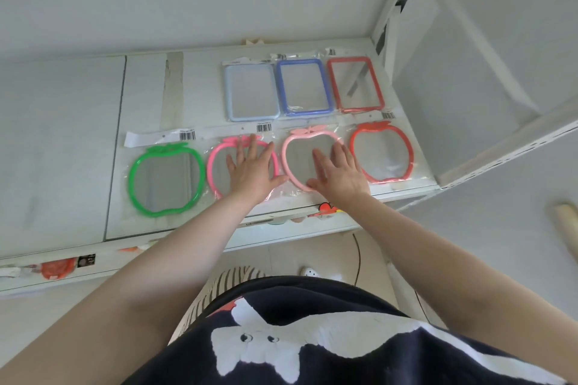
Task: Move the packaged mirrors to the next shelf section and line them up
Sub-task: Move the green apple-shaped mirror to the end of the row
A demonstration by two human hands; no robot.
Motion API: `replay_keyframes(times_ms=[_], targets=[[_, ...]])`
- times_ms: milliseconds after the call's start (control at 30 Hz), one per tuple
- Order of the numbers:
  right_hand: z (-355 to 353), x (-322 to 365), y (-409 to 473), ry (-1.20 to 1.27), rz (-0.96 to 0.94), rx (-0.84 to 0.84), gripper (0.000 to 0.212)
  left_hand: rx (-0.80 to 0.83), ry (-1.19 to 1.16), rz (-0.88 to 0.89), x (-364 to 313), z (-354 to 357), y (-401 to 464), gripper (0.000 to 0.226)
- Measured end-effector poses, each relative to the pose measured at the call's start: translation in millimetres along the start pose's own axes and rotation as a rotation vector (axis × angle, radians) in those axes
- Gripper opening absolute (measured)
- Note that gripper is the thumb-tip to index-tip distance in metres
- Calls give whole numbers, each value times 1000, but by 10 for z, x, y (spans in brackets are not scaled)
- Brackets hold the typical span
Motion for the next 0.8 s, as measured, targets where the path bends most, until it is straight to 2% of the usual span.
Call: replay_keyframes(times_ms=[267,433,500,600,800], targets=[[59,-33,52,-27,-61,-44,73,-34,39,-30,-29,48,13,86],[-62,-80,112,41,-91,-135,67,-95,42,-22,-14,37,3,79],[-144,-185,208,59,-51,-189,65,-146,40,-22,-40,9,17,75],[-208,-424,370,79,115,-225,61,-178,40,-14,-148,-14,86,74],[-86,-604,465,52,204,-125,58,-34,25,37,-454,132,225,86]])
Point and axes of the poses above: each hand's wrist, its own y-axis towards the middle knuckle, its own z-axis out of the palm, x = y × z, the point moved 1 cm from there along y, towards the middle knuckle, and after that the axes turned 15 degrees about z, right-handed, at the moved point
